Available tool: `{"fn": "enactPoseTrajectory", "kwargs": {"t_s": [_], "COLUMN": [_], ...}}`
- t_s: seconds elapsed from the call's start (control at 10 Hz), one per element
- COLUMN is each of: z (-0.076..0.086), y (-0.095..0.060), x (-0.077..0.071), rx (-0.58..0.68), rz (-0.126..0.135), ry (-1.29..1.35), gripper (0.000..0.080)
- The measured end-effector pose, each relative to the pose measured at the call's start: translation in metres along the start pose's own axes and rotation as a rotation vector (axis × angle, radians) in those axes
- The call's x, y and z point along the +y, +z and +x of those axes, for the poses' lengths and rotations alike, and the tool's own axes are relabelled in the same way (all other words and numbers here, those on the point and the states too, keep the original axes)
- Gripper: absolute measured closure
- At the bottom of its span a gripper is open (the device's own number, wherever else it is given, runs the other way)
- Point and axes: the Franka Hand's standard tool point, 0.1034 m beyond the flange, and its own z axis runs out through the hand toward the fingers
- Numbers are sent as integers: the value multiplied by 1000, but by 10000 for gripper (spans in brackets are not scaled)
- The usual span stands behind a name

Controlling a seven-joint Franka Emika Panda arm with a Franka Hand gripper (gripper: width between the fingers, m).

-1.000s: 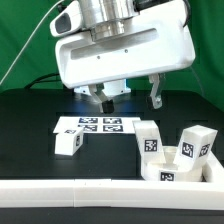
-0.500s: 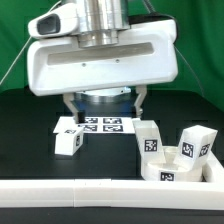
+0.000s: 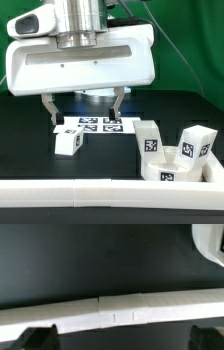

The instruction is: Assemble stool

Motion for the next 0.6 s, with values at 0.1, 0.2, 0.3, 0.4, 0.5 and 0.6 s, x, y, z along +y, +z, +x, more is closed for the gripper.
{"fn": "enactPoseTrajectory", "kwargs": {"t_s": [0.1,0.2,0.3,0.4,0.5,0.6], "z": [-7,-19,-39,-48,-48,-47], "y": [2,9,20,25,25,25], "x": [13,29,42,52,54,53], "rx": [-10,2,-3,2,13,12], "rz": [-4,-27,-52,-70,-80,-78], "ry": [24,49,54,49,45,45], "gripper": [151,151,151,151,151,151]}}
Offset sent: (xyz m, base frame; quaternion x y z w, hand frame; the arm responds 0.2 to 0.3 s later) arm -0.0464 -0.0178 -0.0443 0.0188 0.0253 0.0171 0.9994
